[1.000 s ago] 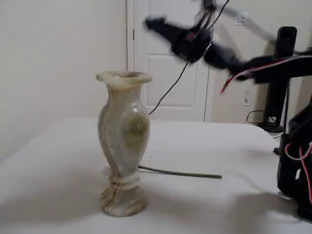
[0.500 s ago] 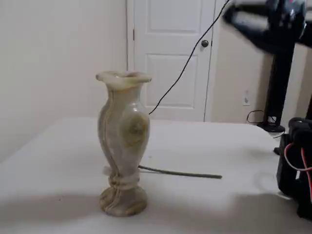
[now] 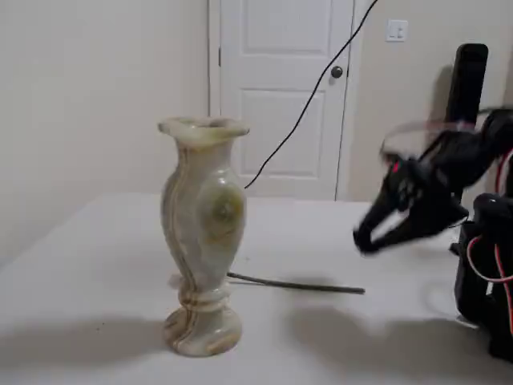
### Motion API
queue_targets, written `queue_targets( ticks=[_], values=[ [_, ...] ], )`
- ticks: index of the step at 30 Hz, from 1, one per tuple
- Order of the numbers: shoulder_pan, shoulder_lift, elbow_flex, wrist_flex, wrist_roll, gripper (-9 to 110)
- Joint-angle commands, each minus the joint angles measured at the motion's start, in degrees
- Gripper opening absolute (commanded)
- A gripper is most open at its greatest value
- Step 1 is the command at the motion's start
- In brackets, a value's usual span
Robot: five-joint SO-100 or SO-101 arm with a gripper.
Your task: Pick up rose from vase and place it onto the table
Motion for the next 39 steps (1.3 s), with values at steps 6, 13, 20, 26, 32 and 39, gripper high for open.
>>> queue_targets(
  ticks=[6, 13, 20, 26, 32, 39],
  values=[
    [-3.5, 0.6, 4.1, -1.7, -1.0, 0],
    [-2.9, 0.6, 4.1, -1.7, -0.6, 0],
    [-2.9, 0.6, 4.1, -1.7, -0.6, 0],
    [-2.9, 0.6, 4.1, -1.7, -0.6, 0],
    [-2.9, 0.6, 4.1, -1.7, -0.6, 0],
    [-2.9, 0.6, 4.1, -1.7, -0.6, 0]
  ],
)
